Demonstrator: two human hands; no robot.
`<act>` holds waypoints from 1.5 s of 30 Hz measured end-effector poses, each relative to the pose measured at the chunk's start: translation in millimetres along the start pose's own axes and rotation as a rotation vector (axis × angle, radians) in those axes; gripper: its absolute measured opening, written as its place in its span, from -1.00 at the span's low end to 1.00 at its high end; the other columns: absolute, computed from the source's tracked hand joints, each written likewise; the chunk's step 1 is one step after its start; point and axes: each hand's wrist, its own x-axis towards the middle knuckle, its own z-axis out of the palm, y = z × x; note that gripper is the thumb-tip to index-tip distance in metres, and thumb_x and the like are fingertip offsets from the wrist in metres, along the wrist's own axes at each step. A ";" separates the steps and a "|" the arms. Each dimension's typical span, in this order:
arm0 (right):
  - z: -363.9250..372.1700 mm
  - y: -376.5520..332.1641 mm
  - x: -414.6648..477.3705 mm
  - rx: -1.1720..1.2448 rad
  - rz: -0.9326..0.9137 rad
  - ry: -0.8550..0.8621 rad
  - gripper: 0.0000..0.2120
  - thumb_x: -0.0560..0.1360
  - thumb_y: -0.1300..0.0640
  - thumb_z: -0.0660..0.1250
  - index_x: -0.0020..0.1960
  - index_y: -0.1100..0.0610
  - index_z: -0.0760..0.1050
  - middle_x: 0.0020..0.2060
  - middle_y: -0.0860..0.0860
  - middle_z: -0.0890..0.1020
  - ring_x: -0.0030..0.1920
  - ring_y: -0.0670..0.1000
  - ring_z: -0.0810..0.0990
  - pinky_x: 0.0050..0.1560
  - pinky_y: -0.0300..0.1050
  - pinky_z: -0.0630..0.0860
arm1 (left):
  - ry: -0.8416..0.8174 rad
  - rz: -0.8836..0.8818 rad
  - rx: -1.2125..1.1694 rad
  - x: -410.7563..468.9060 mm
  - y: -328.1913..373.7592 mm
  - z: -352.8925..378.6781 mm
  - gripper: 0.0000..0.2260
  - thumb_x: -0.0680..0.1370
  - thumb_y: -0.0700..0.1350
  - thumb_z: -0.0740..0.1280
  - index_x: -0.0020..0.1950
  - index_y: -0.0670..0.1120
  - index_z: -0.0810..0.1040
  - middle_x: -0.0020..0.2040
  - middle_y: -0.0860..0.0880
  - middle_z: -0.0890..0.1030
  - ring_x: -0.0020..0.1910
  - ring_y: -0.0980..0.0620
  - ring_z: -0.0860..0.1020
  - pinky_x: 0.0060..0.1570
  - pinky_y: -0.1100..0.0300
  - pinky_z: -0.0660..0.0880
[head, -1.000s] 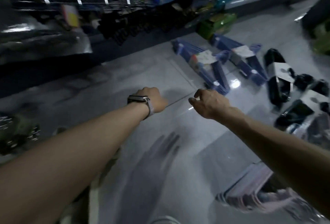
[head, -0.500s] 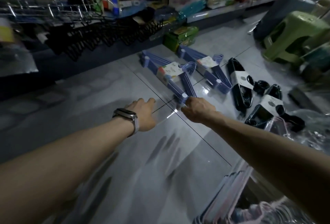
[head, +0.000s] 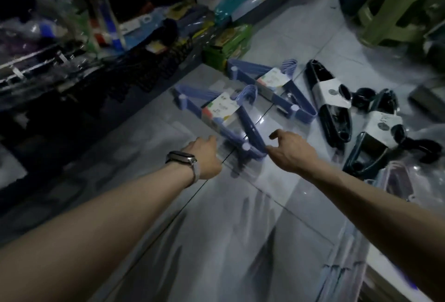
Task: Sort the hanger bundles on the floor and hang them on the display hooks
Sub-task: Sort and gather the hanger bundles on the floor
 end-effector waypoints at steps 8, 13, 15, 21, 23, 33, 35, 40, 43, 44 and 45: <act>-91.4 34.4 62.9 -0.062 0.069 -0.011 -0.53 0.52 -0.10 0.21 0.37 0.07 0.46 0.24 0.20 0.58 0.16 0.24 0.58 0.13 0.13 0.59 | -0.010 0.135 0.299 35.6 21.1 -120.6 -0.55 0.61 -0.08 0.23 0.50 0.03 0.25 0.30 -0.12 0.47 -0.02 -0.12 0.52 -0.06 0.02 0.56; -102.3 47.7 115.1 -0.092 0.126 0.009 -0.52 0.60 -0.16 0.21 0.41 0.09 0.42 0.22 0.17 0.55 0.14 0.22 0.56 0.09 0.09 0.56 | -0.020 0.162 0.318 84.1 23.9 -139.0 -0.46 0.65 0.02 0.23 0.60 0.05 0.13 0.42 -0.13 0.40 0.12 -0.15 0.54 0.05 0.01 0.57; -94.8 57.7 129.0 -0.110 0.154 -0.025 -0.45 0.59 -0.21 0.21 0.47 0.06 0.37 0.29 0.16 0.51 0.22 0.24 0.54 0.18 0.13 0.54 | -0.033 0.183 0.296 114.7 20.7 -131.2 -0.45 0.63 0.03 0.27 0.57 0.03 0.15 0.43 -0.13 0.40 0.16 -0.18 0.55 0.09 -0.07 0.58; -60.1 72.0 165.5 0.003 0.124 0.014 -0.27 0.54 -0.16 0.34 0.61 0.02 0.17 0.47 0.11 0.33 0.42 0.26 0.42 0.34 0.22 0.47 | -0.072 0.249 0.287 198.2 -3.2 -87.8 -0.02 0.50 0.12 0.48 0.63 0.14 -0.20 0.54 -0.13 0.25 0.39 -0.24 0.44 0.26 -0.14 0.51; -51.5 68.8 176.9 0.092 0.147 0.044 -0.16 0.49 -0.16 0.37 0.63 0.07 0.09 0.49 0.14 0.34 0.41 0.26 0.44 0.36 0.21 0.47 | -0.061 0.290 0.374 213.3 -11.7 -74.9 0.06 0.44 0.07 0.54 0.61 0.16 -0.22 0.52 -0.12 0.24 0.41 -0.23 0.40 0.27 -0.12 0.50; -27.5 67.7 239.9 0.034 0.234 0.124 0.13 0.32 -0.31 0.56 0.63 -0.12 -0.08 0.54 0.19 0.27 0.51 0.30 0.27 0.51 0.28 0.29 | -0.100 0.288 0.494 255.9 -21.3 -54.8 0.26 0.33 -0.04 0.62 0.52 0.39 -0.39 0.61 -0.14 -0.30 0.61 -0.34 -0.19 0.55 -0.33 0.04; -20.2 70.4 244.4 0.111 0.297 0.090 0.18 0.29 -0.22 0.61 0.62 -0.14 -0.12 0.40 0.19 0.41 0.36 0.31 0.45 0.35 0.28 0.48 | -0.099 0.305 0.458 259.9 -20.1 -53.2 0.17 0.39 -0.01 0.58 0.57 0.36 -0.32 0.62 -0.17 -0.24 0.61 -0.33 -0.19 0.55 -0.31 0.01; -7.6 80.4 243.2 0.120 0.463 0.059 -0.05 0.25 -0.10 0.64 0.49 0.14 0.27 0.10 0.14 0.56 -0.01 0.15 0.60 -0.19 0.02 0.58 | 0.004 0.401 0.552 256.9 -18.8 -53.7 0.07 0.29 0.44 0.44 0.58 0.29 -0.19 0.42 -0.20 0.23 0.45 -0.26 0.24 0.48 -0.25 0.11; -13.8 76.8 233.7 0.261 0.517 0.061 -0.49 0.29 -0.02 0.64 0.08 0.24 0.58 -0.20 0.09 0.66 -0.27 0.05 0.64 -0.44 -0.13 0.48 | -0.027 0.401 0.407 239.9 -13.8 -44.7 0.04 0.29 0.48 0.41 0.59 0.26 -0.10 0.37 -0.17 0.24 0.37 -0.26 0.32 0.45 -0.25 0.20; -16.8 75.3 229.1 0.328 0.530 0.081 -0.59 0.30 0.01 0.63 -0.01 0.24 0.62 -0.27 0.08 0.69 -0.31 0.05 0.68 -0.45 -0.10 0.55 | -0.026 0.396 0.342 233.9 -12.4 -40.2 0.02 0.30 0.46 0.42 0.58 0.25 -0.07 0.37 -0.16 0.23 0.37 -0.26 0.32 0.43 -0.26 0.24; -21.1 73.2 224.0 0.376 0.537 0.115 -0.67 0.31 0.03 0.63 -0.08 0.22 0.63 -0.34 0.07 0.71 -0.35 0.05 0.70 -0.43 -0.09 0.61 | -0.020 0.395 0.287 228.0 -12.6 -35.2 0.00 0.30 0.46 0.42 0.57 0.25 -0.06 0.37 -0.15 0.23 0.37 -0.25 0.32 0.40 -0.25 0.28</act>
